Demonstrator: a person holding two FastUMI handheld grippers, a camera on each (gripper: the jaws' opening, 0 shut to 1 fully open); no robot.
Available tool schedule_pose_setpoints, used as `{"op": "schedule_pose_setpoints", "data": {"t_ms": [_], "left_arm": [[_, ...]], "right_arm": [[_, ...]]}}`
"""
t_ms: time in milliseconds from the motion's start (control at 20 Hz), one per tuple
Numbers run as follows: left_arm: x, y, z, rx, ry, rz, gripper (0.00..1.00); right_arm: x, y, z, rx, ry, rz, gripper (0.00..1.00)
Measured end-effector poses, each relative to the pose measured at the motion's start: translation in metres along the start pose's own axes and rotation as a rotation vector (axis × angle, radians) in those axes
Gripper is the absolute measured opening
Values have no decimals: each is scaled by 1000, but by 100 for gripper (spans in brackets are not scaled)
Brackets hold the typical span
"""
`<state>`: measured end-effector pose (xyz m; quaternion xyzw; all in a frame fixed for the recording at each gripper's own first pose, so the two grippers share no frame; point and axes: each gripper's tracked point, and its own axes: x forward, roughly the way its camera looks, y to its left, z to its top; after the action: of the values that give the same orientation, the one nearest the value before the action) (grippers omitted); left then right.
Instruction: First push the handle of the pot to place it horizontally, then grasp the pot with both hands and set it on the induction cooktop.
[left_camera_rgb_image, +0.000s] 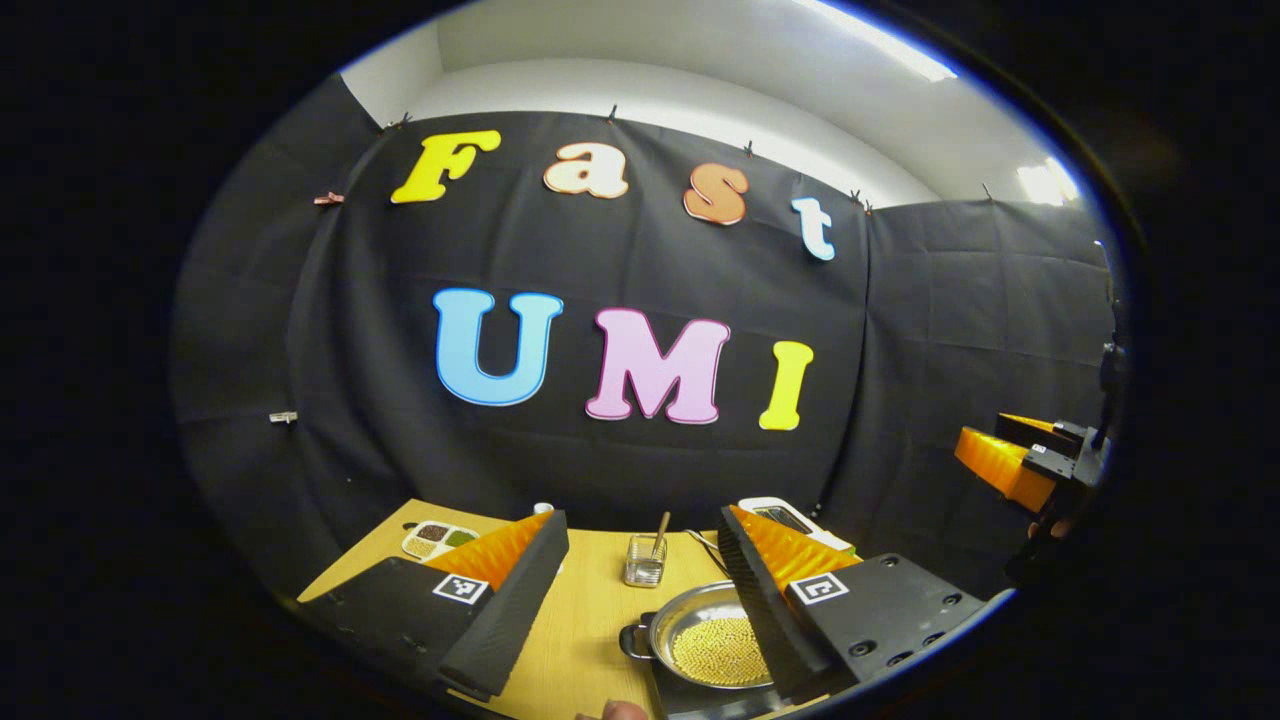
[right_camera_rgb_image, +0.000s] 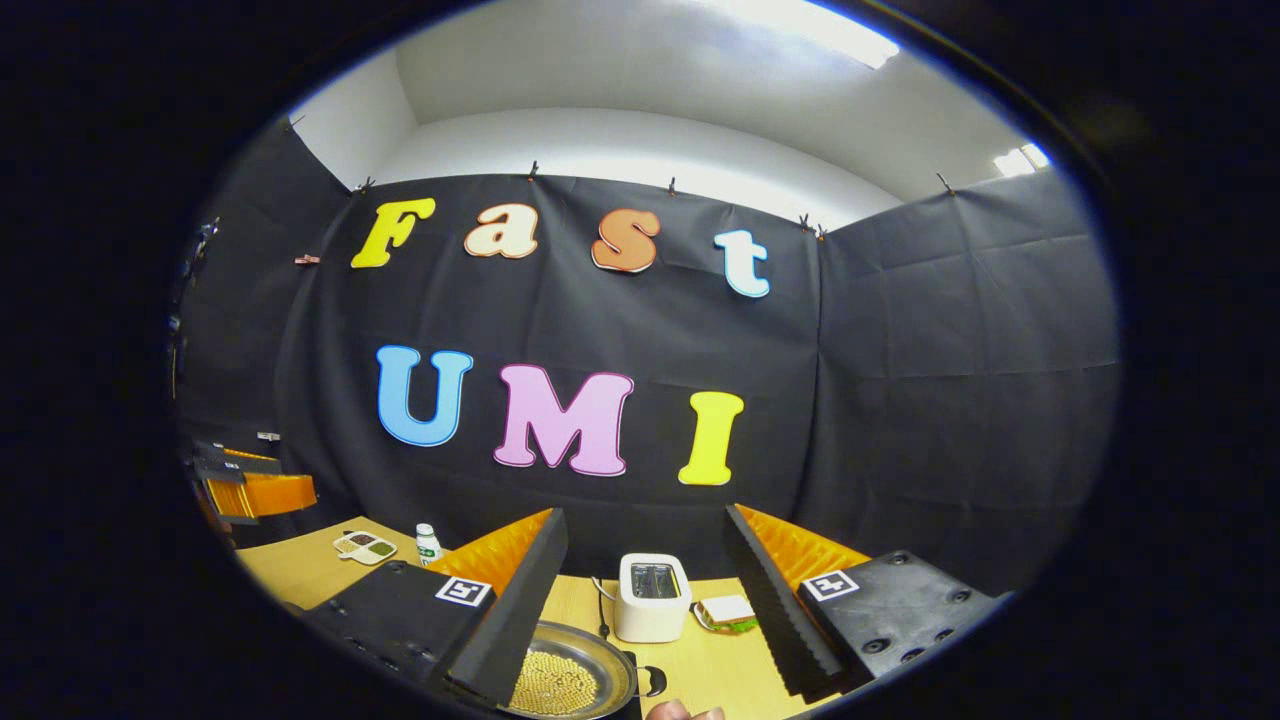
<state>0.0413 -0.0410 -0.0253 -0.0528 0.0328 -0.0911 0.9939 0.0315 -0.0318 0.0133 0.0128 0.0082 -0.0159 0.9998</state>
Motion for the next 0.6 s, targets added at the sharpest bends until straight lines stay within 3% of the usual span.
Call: {"op": "schedule_pose_setpoints", "data": {"t_ms": [300,600], "left_arm": [[-20,7,24,97,-89,24,94],[-25,5,16,62,-63,39,95]], "right_arm": [[-11,5,3,39,-7,0,98],[-16,0,-4,35,12,-7,97]]}}
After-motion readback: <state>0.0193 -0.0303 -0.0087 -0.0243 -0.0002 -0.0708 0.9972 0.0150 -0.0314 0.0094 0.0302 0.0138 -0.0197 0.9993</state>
